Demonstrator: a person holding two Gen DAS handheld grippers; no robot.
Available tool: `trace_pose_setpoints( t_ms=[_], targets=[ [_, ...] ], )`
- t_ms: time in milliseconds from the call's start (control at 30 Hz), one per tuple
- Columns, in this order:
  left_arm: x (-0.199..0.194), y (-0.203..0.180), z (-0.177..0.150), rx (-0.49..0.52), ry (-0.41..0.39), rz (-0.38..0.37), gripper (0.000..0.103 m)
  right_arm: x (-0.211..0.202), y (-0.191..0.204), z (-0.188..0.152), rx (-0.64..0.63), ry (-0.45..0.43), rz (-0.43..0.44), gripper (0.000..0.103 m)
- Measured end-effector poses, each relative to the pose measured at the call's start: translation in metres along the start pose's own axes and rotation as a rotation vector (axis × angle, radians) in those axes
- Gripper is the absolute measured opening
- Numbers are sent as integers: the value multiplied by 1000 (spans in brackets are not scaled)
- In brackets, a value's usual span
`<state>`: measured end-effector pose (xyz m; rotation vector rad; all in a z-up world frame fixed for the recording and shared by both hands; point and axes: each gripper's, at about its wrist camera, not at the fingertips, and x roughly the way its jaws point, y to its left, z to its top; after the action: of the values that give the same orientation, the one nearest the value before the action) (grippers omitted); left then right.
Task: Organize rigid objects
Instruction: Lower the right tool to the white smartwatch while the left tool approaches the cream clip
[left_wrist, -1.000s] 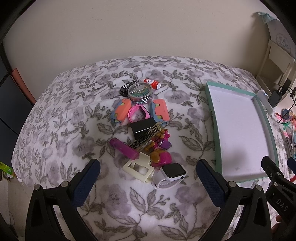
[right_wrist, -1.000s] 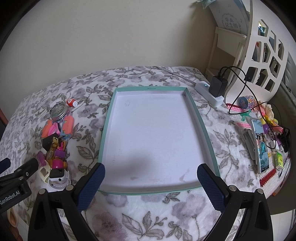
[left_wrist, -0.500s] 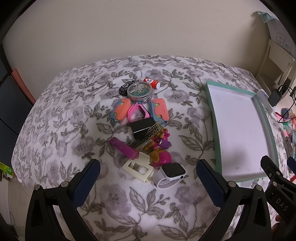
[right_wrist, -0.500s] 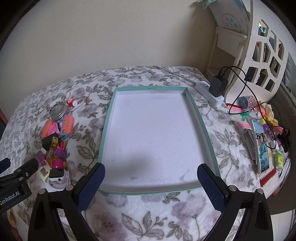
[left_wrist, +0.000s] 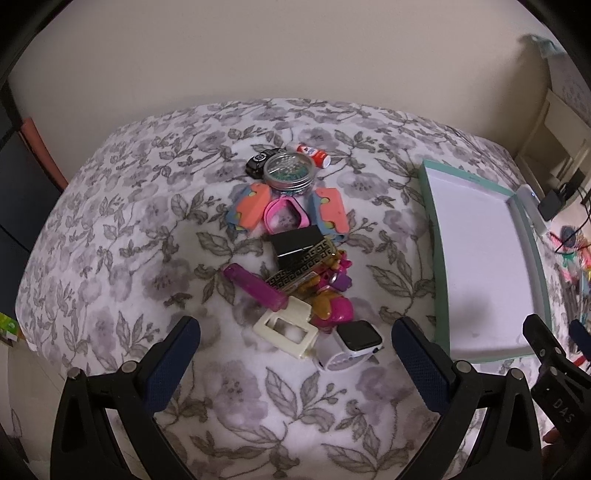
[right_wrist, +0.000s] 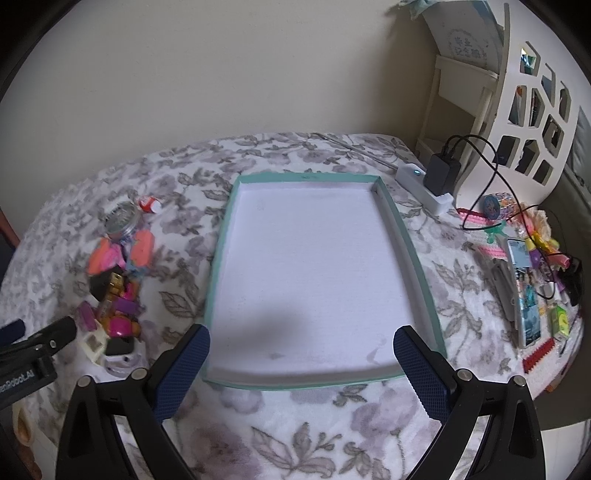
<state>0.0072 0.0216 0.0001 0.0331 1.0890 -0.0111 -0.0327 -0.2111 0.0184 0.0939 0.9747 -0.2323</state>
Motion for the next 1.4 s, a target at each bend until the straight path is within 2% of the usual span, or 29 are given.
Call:
trace_pose_setpoints(
  t_ms=[200, 367, 567, 667, 900, 1133, 1400],
  targets=[
    [-7, 34, 18, -64, -19, 12, 103, -15, 23, 23, -40, -55, 70, 101],
    [2, 63, 24, -109, 6, 26, 103, -14, 57, 35, -101, -41, 158, 101],
    [26, 79, 20, -151, 65, 7, 103, 4, 100, 36, -152, 39, 262, 101],
    [40, 84, 14, -177, 94, -2, 103, 22, 112, 31, -138, 115, 309, 101],
    [67, 86, 0, -233, 165, -36, 103, 56, 125, 6, -152, 246, 355, 101],
    [74, 90, -6, -270, 173, -38, 103, 77, 134, -13, -161, 348, 401, 95],
    [75, 87, -8, -279, 170, -64, 103, 81, 153, -22, -241, 369, 403, 87]
  ],
)
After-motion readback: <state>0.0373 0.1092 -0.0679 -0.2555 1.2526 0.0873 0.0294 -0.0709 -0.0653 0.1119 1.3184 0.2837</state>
